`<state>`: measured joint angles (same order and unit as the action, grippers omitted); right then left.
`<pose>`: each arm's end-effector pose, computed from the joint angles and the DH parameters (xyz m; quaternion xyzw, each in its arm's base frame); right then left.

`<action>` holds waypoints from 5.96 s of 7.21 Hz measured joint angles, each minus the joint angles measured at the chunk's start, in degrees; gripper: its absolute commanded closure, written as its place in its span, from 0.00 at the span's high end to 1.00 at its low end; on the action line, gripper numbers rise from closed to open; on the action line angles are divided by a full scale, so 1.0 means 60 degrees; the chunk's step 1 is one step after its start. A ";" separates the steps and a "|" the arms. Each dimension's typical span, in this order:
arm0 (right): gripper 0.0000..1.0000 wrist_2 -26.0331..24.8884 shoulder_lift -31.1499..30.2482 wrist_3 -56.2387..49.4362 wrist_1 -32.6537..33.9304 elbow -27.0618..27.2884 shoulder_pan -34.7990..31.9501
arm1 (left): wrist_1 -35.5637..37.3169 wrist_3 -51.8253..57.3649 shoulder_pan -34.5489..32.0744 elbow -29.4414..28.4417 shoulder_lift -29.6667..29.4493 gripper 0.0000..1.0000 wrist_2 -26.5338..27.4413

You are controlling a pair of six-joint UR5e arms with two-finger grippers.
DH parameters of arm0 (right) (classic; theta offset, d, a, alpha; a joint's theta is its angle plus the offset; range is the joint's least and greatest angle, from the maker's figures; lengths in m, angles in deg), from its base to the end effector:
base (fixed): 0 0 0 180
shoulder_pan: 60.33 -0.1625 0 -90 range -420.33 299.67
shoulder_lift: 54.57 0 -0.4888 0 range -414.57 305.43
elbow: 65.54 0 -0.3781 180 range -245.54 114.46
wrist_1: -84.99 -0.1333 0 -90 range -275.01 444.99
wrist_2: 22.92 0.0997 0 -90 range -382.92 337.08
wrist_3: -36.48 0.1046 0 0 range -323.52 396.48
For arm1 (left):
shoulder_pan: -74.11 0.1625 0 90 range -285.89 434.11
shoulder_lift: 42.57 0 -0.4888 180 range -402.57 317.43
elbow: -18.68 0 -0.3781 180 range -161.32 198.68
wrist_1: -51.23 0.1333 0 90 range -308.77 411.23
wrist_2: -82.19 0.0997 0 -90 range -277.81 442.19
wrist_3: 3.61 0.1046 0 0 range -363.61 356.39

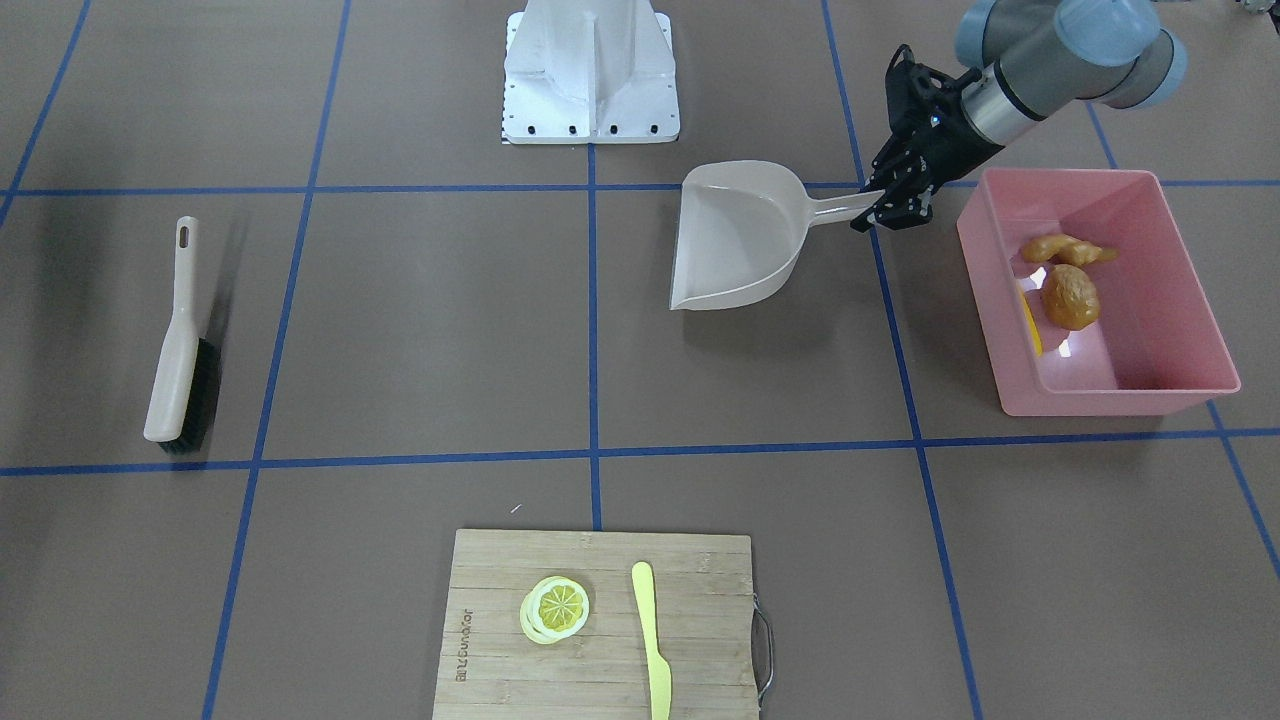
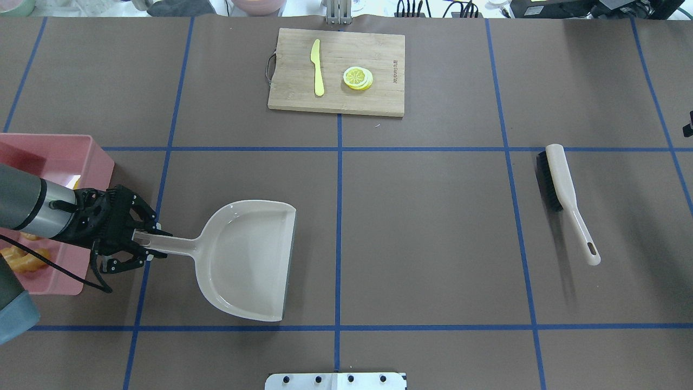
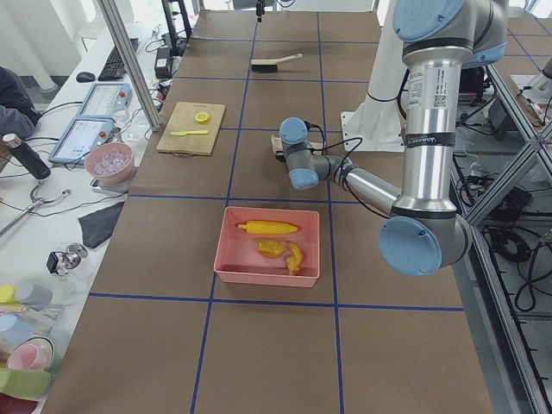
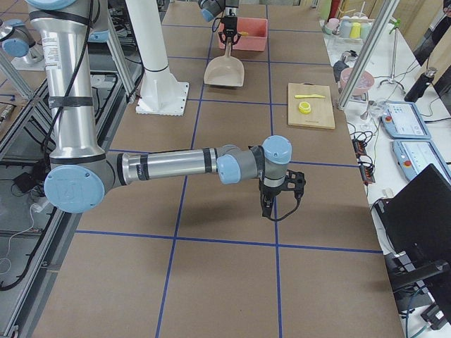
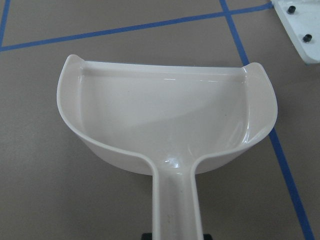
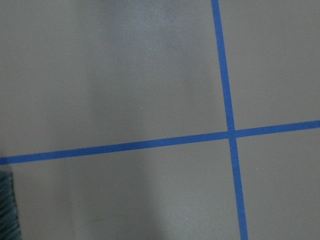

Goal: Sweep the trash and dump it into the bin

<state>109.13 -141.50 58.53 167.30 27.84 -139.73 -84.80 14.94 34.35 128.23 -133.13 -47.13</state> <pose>-0.0330 -0.5203 0.6591 0.0102 -0.3740 0.0485 0.9261 0.3216 -0.3548 0.4628 0.4174 0.4115 0.5973 0.5475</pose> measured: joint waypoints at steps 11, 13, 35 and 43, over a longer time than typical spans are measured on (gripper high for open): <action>1.00 0.0373 -0.0688 -0.1807 0.0895 0.0704 -0.1218 | -0.0024 -0.0356 -0.0259 -0.1437 -0.1486 0.31 0.0215; 1.00 0.0371 -0.0973 -0.2075 0.0934 0.0843 -0.1485 | 0.0010 -0.0366 -0.0258 -0.1492 -0.1607 0.39 0.0095; 1.00 0.0370 -0.1037 -0.2601 0.1092 0.0697 -0.1663 | 0.2310 -0.5457 -0.6297 -0.0084 0.2495 0.98 0.0506; 1.00 0.0348 -0.1063 -0.2606 0.1088 0.0697 -0.1663 | 0.6079 -0.5598 -0.8520 -0.1696 0.1789 0.99 -0.1385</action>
<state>111.21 -147.88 42.90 173.83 32.02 -149.71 -48.32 -18.64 -16.77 118.05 -122.40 -55.44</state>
